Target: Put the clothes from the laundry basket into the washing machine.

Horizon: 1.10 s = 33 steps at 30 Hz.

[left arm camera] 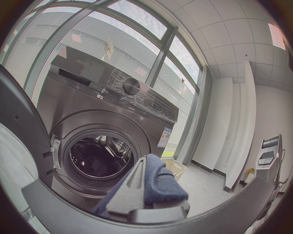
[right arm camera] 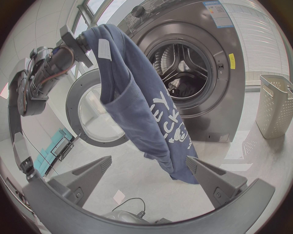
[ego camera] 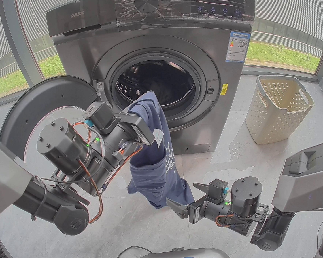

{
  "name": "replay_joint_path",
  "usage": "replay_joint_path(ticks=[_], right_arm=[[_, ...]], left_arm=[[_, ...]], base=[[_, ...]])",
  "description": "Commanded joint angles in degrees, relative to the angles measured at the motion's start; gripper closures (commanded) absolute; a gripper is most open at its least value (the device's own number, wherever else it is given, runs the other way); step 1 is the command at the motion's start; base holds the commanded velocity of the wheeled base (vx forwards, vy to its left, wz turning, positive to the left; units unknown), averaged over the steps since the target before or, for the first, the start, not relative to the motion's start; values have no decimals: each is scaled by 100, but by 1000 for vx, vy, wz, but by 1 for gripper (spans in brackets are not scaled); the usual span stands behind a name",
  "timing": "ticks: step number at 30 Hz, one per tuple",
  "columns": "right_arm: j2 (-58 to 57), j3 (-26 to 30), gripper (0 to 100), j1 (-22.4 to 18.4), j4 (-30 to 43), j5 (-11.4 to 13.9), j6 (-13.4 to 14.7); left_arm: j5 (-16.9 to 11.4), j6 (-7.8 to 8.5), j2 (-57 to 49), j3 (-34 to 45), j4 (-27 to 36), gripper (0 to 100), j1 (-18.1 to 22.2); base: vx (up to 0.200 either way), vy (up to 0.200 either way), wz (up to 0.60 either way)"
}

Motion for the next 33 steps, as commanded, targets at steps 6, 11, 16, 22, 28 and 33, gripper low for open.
replay_joint_path(ticks=[6, 11, 16, 22, 28, 33], right_arm=[[242, -469, 0, -91, -93, 7, 3], [286, -671, 0, 23, -85, -2, -40], [584, -1295, 0, -214, -85, 7, -49], [936, -2095, 0, -671, -85, 86, -76], [1173, -2482, 0, -750, -85, 104, -102], [1182, -2746, 0, -759, -85, 104, -128]], left_arm=[[2, -2, -169, 133, 1, 100, -63], [2, -2, -161, 72, 10, 100, -63], [-15, 7, -319, 89, 1, 100, -186], [-15, 7, -662, 133, 71, 100, -361], [-15, 7, -767, 221, 71, 100, -458], [-15, 7, -767, 274, 45, 100, -458]], base=[[0, 0, 0], [0, 0, 0], [0, 0, 0], [0, 0, 0], [0, 0, 0], [0, 0, 0]])
